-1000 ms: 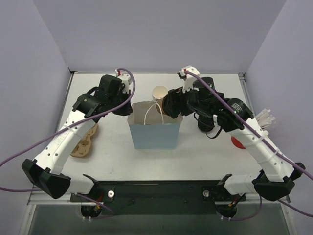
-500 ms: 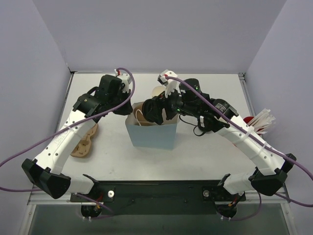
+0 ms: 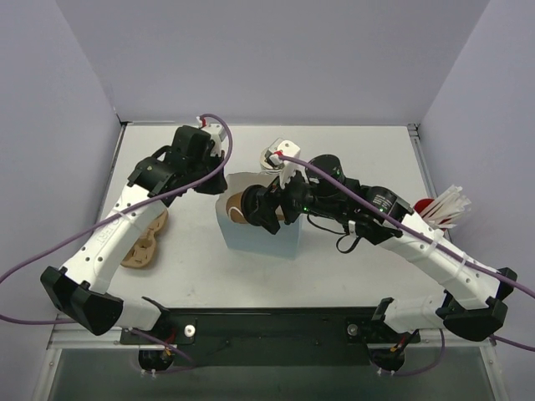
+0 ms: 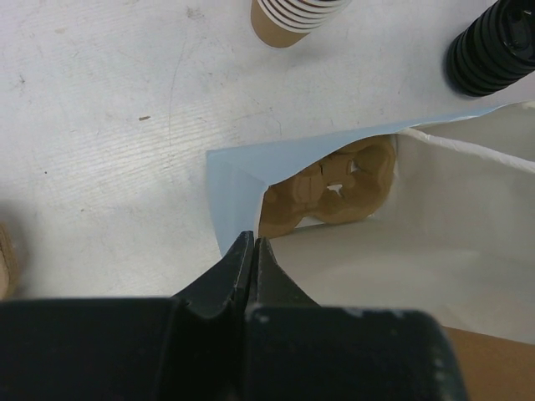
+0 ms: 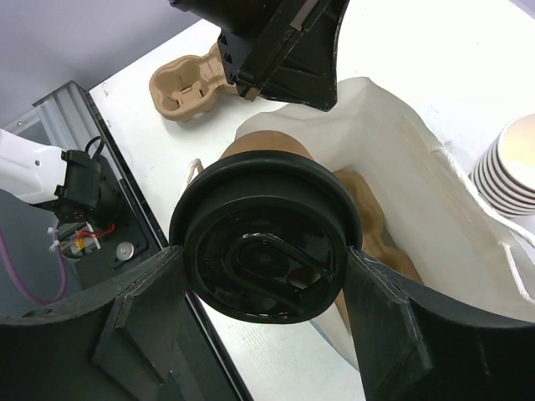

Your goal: Pack the takeout coffee

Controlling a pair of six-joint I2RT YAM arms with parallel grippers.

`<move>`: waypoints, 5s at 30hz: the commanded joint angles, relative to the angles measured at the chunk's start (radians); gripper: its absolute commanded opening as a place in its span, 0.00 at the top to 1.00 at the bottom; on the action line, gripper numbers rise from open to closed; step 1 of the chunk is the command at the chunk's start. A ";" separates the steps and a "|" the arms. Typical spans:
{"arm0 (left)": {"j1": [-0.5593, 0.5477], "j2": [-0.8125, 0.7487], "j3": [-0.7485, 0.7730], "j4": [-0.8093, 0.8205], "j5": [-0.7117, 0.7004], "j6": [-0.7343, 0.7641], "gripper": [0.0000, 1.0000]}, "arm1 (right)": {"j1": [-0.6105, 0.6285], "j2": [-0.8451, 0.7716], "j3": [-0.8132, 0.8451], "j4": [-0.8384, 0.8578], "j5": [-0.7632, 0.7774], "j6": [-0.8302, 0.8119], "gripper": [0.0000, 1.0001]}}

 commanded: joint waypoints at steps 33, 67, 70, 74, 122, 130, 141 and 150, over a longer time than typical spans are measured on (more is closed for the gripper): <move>0.002 0.045 0.099 -0.016 -0.013 0.080 0.91 | 0.018 -0.046 -0.042 -0.014 0.120 -0.026 0.57; -0.003 -0.205 -0.234 0.584 0.335 0.207 1.00 | -0.059 -0.069 -0.123 -0.044 0.220 -0.223 0.60; -0.007 -0.239 -0.272 0.614 0.358 0.217 1.00 | -0.047 -0.051 -0.151 -0.031 0.257 -0.274 0.60; -0.009 -0.290 -0.350 0.657 0.352 0.209 1.00 | -0.024 -0.043 -0.212 0.029 0.281 -0.346 0.60; -0.067 -0.733 -0.812 0.731 0.265 -0.038 1.00 | 0.107 0.046 -0.542 0.318 0.275 -0.811 0.63; -0.081 -0.799 -0.890 0.758 0.246 -0.072 1.00 | 0.128 0.059 -0.557 0.324 0.283 -0.878 0.63; -0.093 -0.781 -0.872 0.742 0.280 -0.018 1.00 | 0.168 0.105 -0.481 0.344 0.366 -0.964 0.63; -0.093 -0.779 -0.869 0.726 0.265 -0.015 1.00 | 0.168 0.112 -0.438 0.316 0.298 -0.965 0.63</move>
